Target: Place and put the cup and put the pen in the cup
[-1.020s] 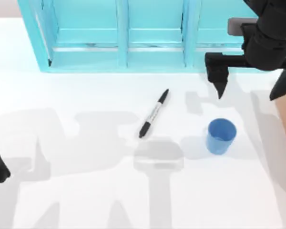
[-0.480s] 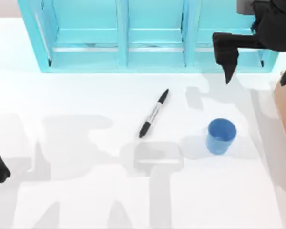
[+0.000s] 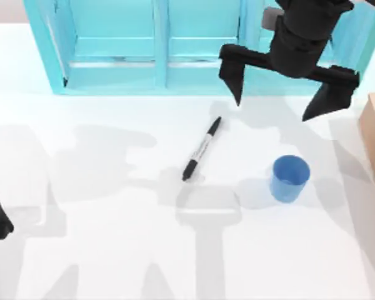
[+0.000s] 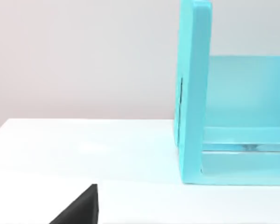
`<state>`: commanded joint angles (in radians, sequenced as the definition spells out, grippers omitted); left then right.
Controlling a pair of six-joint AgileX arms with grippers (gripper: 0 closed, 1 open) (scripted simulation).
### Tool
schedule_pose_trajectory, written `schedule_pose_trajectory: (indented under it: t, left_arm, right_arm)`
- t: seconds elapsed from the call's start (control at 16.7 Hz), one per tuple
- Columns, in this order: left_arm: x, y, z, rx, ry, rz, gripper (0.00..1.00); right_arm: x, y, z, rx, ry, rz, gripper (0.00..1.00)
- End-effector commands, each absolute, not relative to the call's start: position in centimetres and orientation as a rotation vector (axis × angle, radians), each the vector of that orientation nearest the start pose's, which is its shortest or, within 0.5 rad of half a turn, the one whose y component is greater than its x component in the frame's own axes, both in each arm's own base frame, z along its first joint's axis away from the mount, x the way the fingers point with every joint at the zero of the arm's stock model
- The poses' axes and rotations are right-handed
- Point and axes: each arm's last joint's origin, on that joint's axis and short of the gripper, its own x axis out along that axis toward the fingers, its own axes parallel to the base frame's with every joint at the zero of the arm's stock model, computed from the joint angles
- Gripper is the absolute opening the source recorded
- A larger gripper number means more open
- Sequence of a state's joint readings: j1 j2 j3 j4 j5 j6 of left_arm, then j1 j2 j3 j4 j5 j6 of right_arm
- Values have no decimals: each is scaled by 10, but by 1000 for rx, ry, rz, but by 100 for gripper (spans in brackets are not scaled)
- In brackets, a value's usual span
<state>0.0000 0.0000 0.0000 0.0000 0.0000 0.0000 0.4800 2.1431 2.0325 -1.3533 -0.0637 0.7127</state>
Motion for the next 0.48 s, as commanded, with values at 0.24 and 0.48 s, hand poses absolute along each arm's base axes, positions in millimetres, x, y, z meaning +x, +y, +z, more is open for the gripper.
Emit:
schedule_pose_trajectory:
  t: [0.24,0.48]
  left_arm:
    - [106,-1,160,0,0,0,100]
    - [106,-1,160,0,0,0,100]
  right_arm:
    - [397,251,206,445,1501,-179,100]
    - [402,272,182,517,1496,-200,100]
